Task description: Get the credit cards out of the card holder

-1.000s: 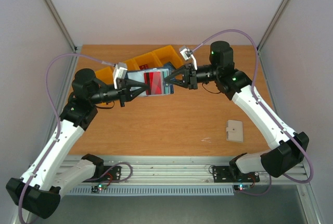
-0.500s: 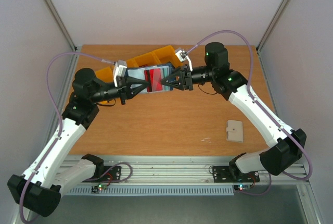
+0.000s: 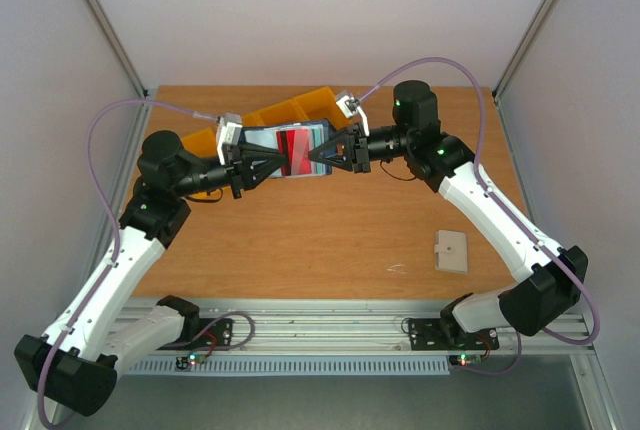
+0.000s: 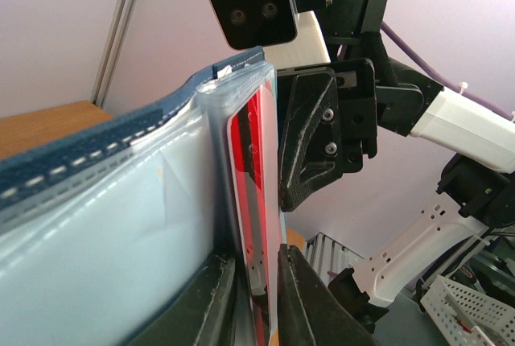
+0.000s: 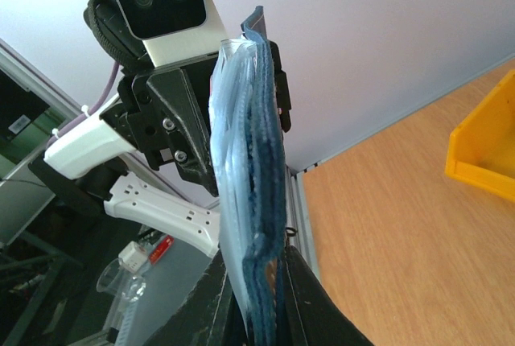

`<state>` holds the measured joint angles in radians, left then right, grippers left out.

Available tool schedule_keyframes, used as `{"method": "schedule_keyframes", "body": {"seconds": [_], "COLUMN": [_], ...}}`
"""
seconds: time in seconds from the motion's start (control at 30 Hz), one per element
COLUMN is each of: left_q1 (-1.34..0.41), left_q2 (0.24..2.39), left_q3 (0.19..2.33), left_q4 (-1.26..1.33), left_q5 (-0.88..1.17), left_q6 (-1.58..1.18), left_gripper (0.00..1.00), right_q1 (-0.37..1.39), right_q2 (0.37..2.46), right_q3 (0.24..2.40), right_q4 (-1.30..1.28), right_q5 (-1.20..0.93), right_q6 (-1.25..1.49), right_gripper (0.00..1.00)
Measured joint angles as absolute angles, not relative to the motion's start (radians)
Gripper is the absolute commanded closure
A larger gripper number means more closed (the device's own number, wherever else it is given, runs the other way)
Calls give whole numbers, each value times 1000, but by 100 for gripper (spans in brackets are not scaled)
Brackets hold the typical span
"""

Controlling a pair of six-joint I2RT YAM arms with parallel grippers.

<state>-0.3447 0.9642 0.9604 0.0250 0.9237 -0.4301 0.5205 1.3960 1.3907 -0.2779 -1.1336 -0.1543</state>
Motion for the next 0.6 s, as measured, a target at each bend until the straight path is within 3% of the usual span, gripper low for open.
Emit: {"method": "schedule_keyframes", "body": {"seconds": [0.13, 0.6], "left_q1": [-345, -340], "left_q2": [977, 981], "left_q3": [962, 963], "left_q4": [39, 25], "left_q5": [922, 943], "left_q6": [-439, -426], "left_gripper": [99, 100], "right_q1": [518, 487], "right_q2": [1396, 1378], "right_q3": [1391, 1370], "right_q4": [-285, -307], "right_q5": [-1130, -1153], "right_q6": [-163, -193], "right_gripper": [99, 98]}}
